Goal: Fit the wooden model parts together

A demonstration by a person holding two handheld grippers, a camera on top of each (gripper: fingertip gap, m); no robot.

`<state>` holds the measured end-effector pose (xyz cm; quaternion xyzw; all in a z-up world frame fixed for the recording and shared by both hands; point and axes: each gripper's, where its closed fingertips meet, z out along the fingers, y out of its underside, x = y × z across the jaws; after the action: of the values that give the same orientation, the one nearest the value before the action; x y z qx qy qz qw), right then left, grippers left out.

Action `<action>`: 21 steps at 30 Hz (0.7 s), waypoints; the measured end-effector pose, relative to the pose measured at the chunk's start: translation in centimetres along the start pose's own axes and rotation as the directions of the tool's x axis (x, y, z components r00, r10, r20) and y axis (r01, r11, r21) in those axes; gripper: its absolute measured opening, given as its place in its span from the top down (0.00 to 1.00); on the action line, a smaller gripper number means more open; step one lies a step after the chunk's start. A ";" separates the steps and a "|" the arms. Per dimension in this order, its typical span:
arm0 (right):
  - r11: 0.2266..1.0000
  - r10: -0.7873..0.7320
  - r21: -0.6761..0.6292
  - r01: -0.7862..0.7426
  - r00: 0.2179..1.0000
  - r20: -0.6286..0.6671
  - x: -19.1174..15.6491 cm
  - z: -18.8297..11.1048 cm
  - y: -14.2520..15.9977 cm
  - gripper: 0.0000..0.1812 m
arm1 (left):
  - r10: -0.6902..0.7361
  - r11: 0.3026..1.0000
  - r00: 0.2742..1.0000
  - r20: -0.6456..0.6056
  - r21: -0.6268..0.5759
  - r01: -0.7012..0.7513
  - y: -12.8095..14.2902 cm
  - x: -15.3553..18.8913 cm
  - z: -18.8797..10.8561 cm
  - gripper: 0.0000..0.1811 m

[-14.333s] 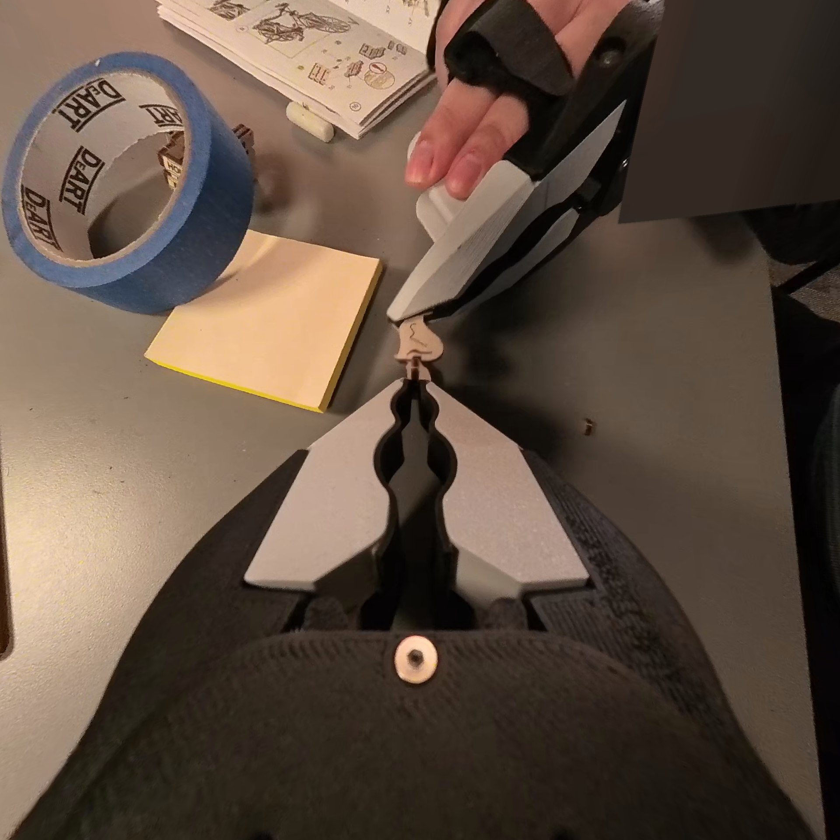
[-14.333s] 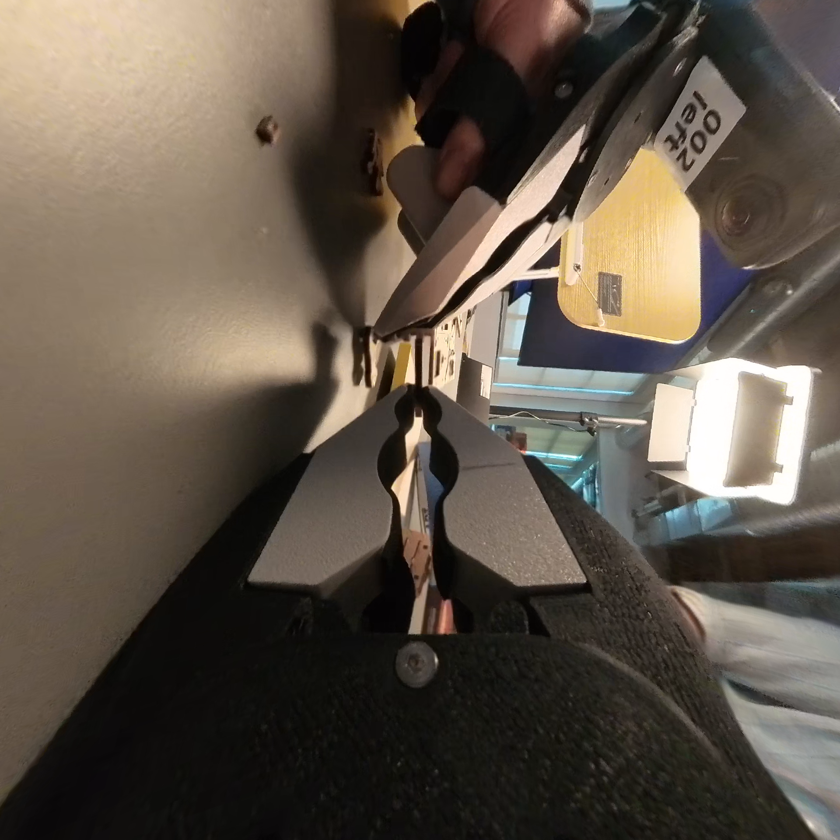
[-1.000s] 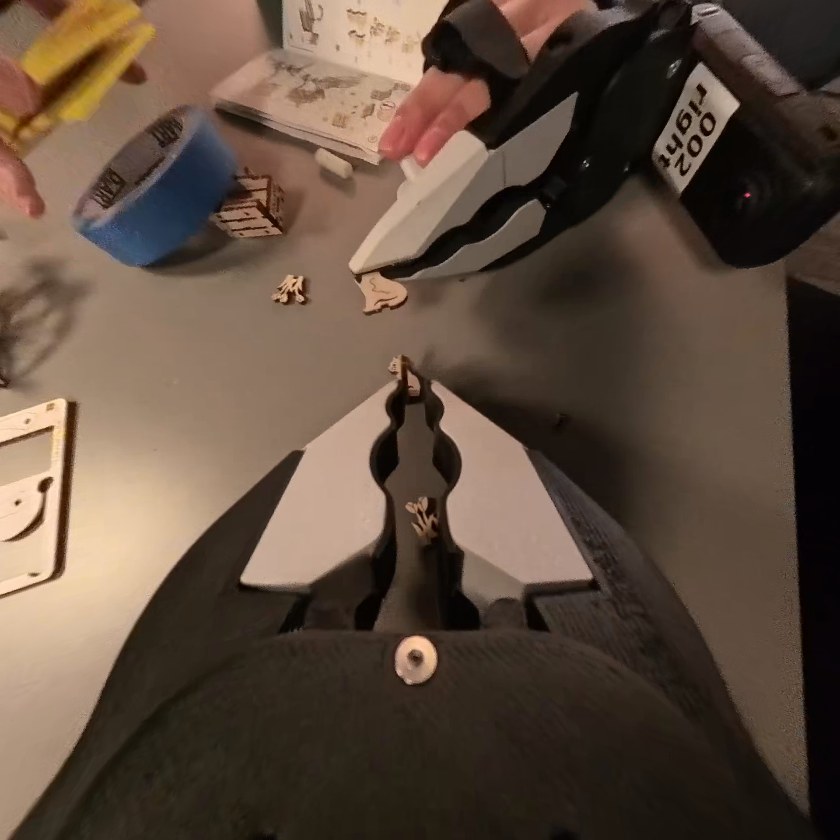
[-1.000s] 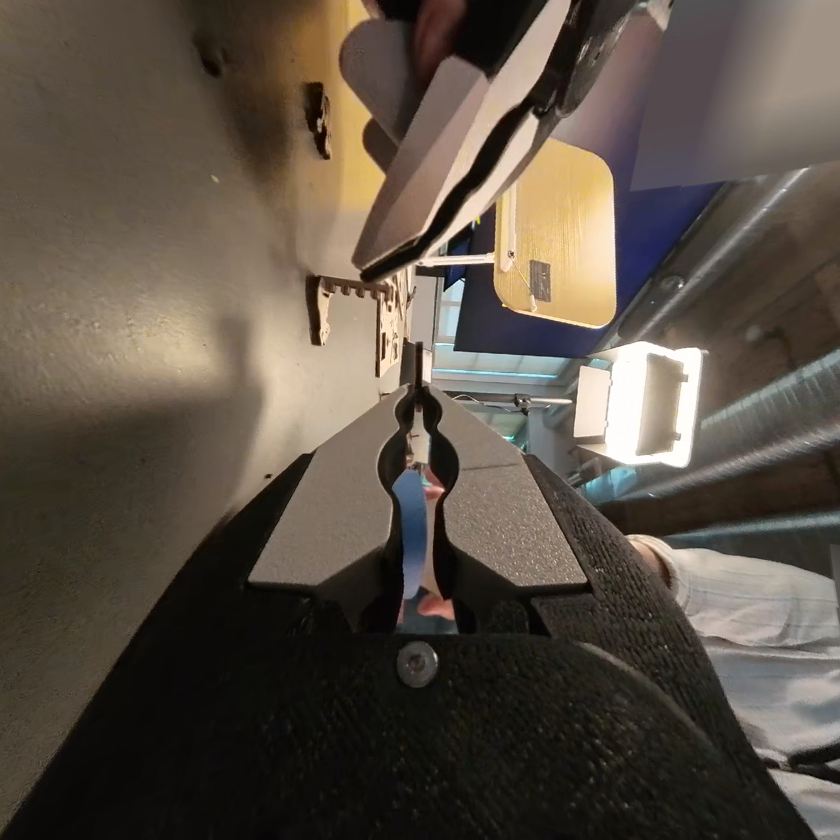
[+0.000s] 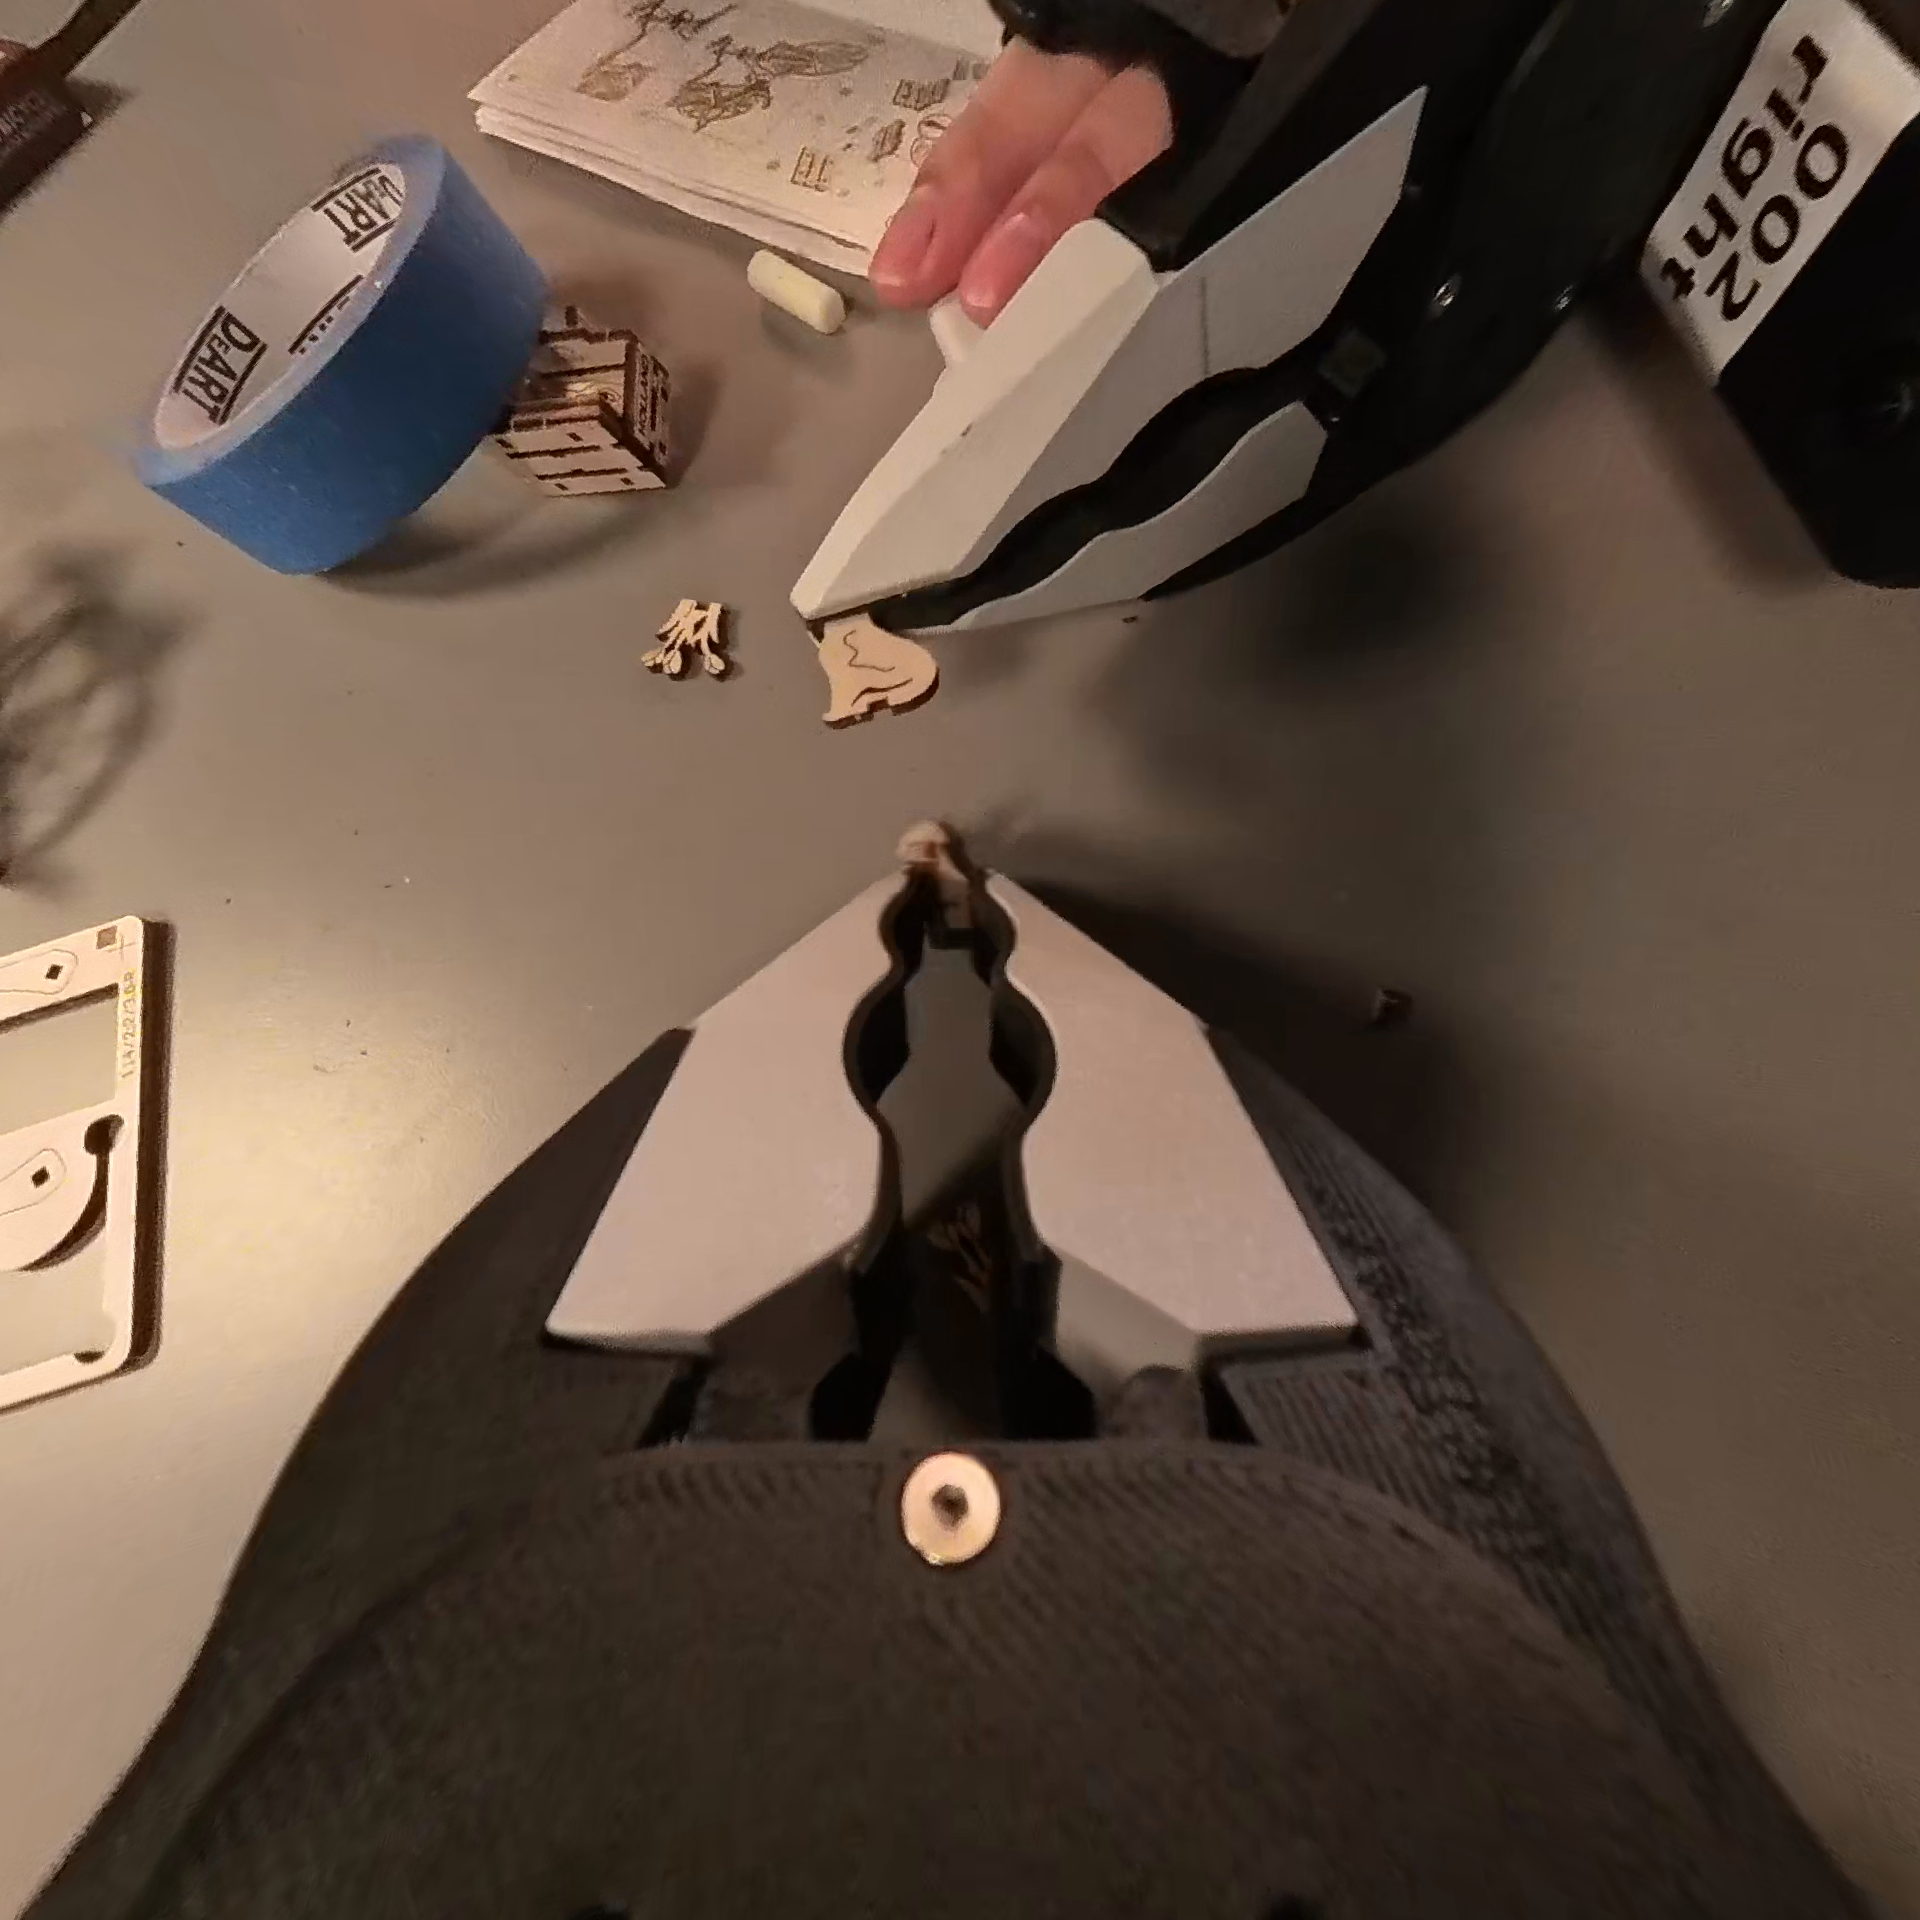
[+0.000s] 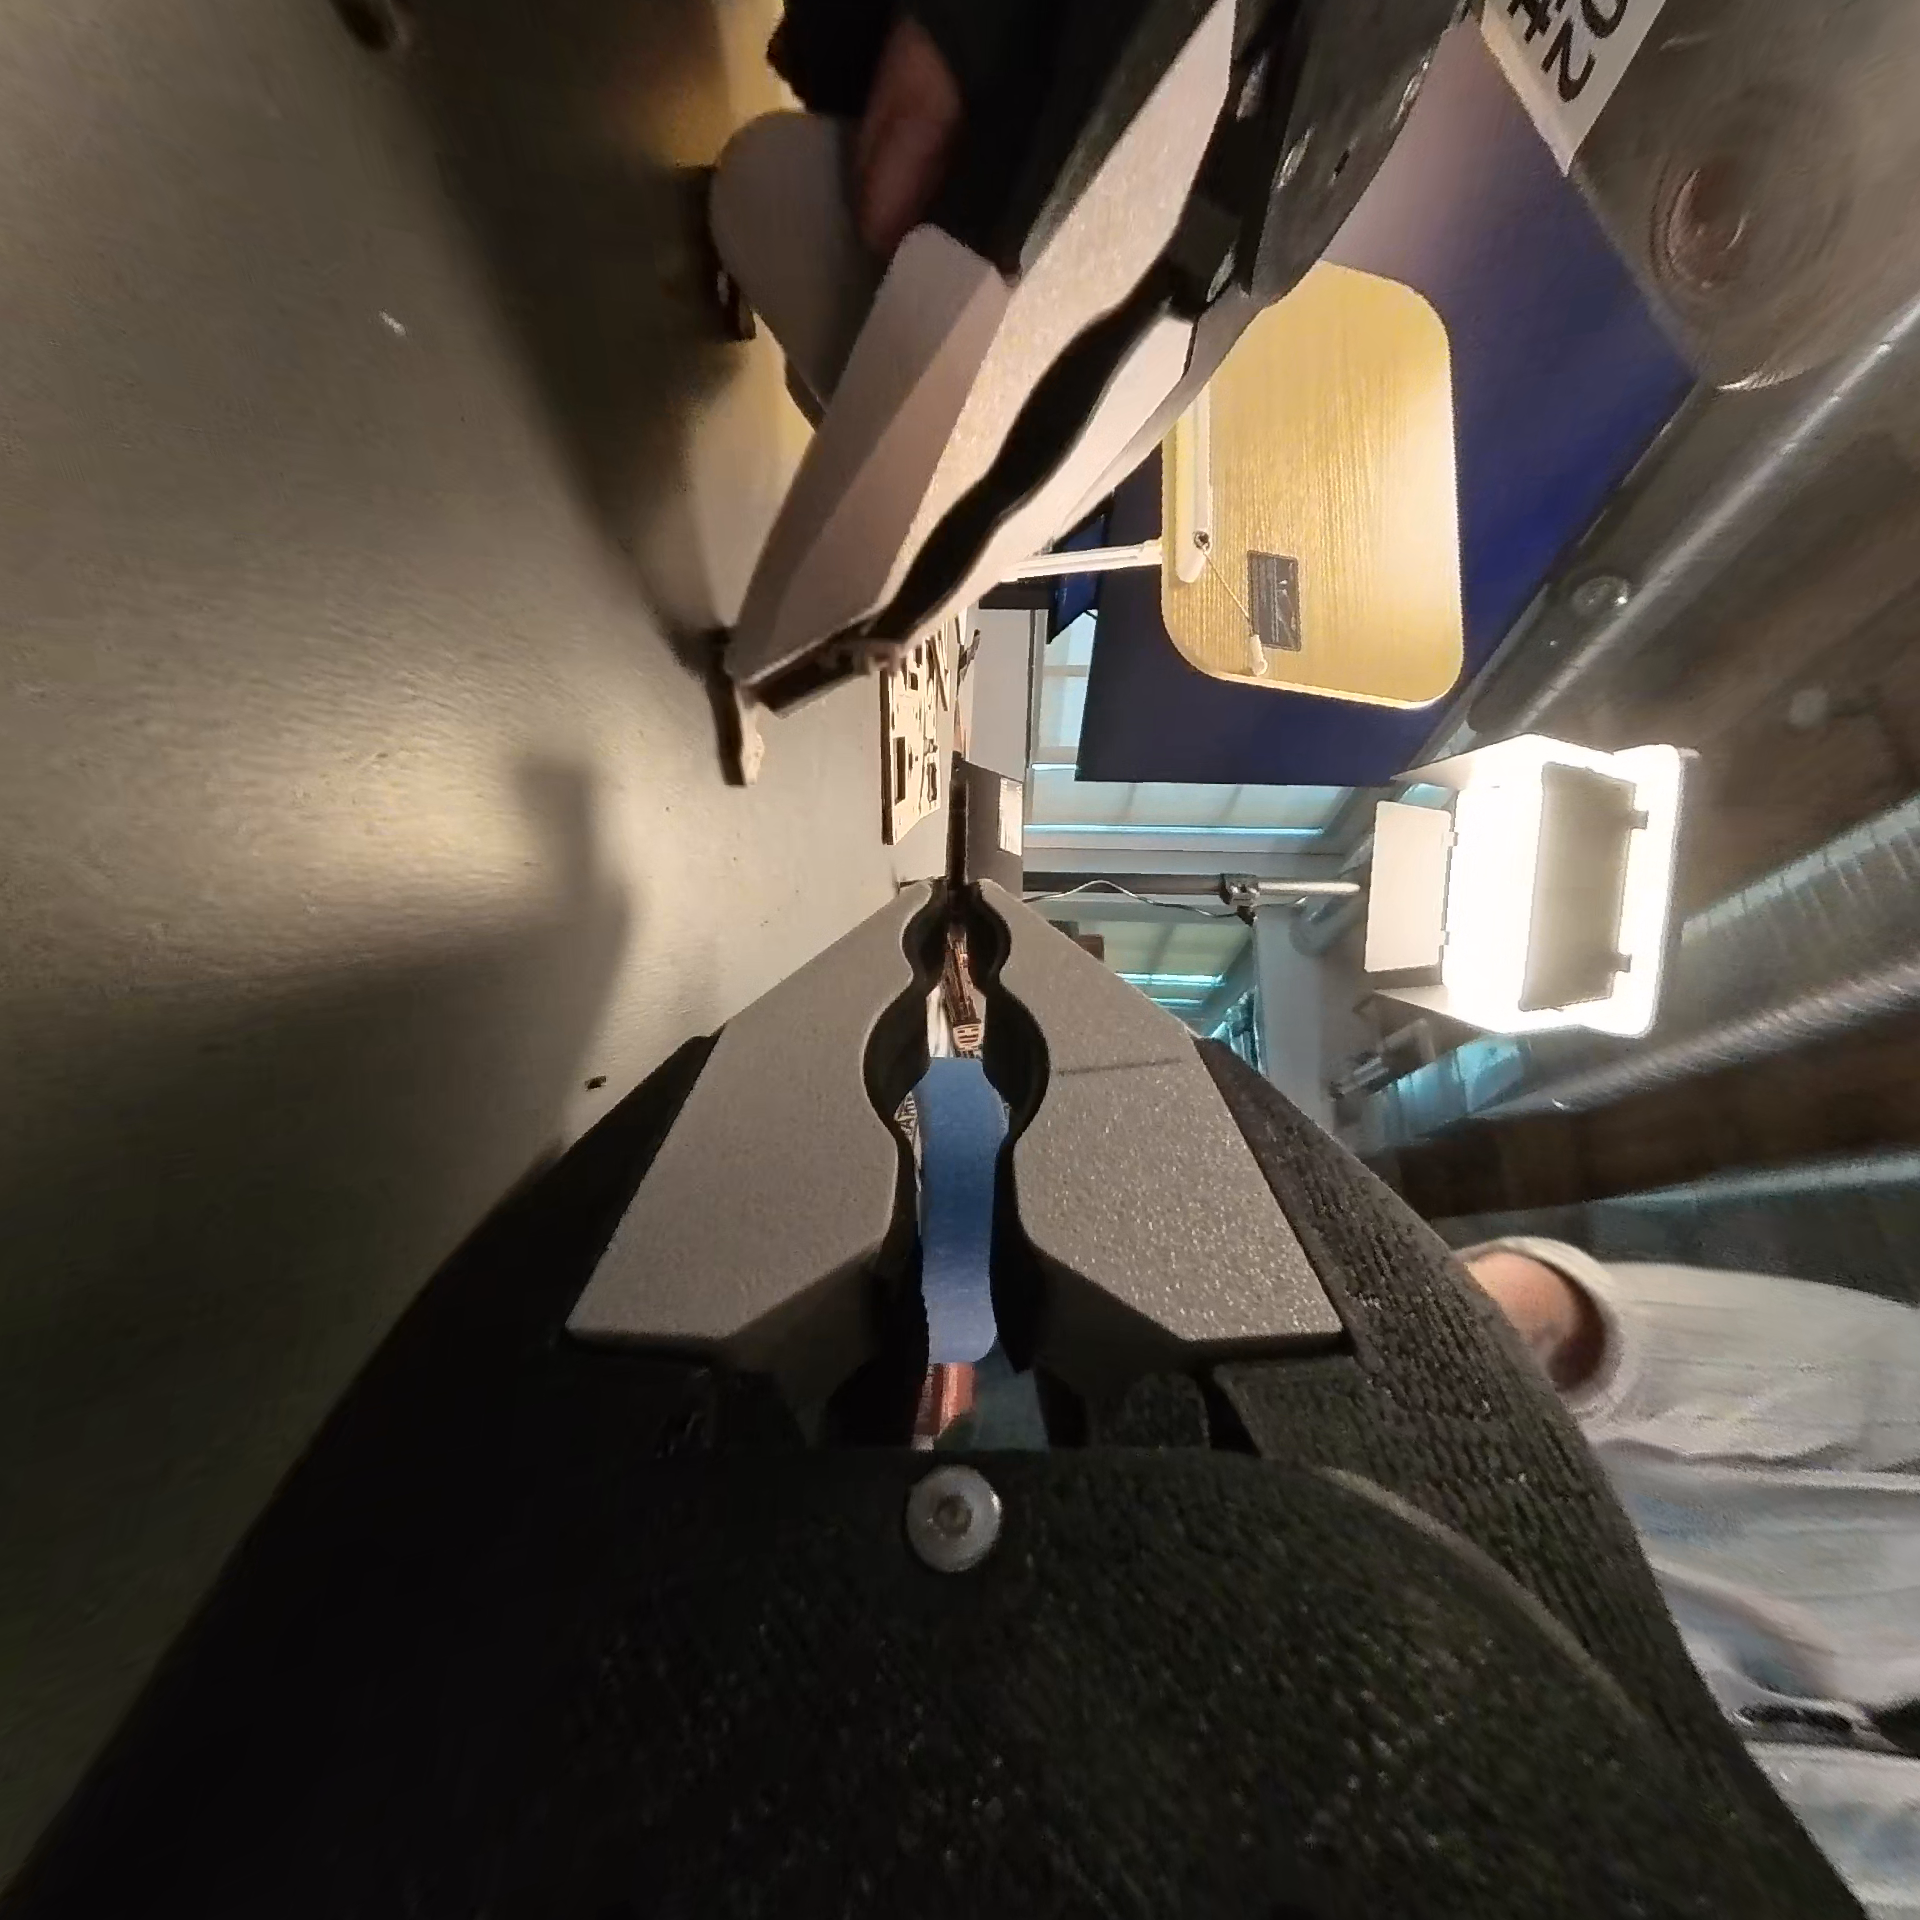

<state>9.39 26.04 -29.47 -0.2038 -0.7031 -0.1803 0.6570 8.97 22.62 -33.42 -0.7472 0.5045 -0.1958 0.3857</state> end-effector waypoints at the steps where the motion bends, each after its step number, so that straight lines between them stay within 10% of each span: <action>1: 1.000 0.002 -0.001 -0.002 1.000 0.001 0.0 0.0 0.0 1.00 | -0.001 1.000 1.000 0.005 -0.007 0.001 0.1 -0.1 0.1 0.94; 21: 1.000 0.006 -0.018 -0.006 1.000 0.016 -0.2 0.1 0.4 1.00 | -0.033 0.999 0.999 0.038 0.004 0.032 0.2 -0.6 -0.4 0.92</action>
<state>9.52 26.38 -29.72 -0.2132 -0.7059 -0.1831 0.6502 8.32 22.96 -33.30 -0.7583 0.4846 -0.1888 0.3932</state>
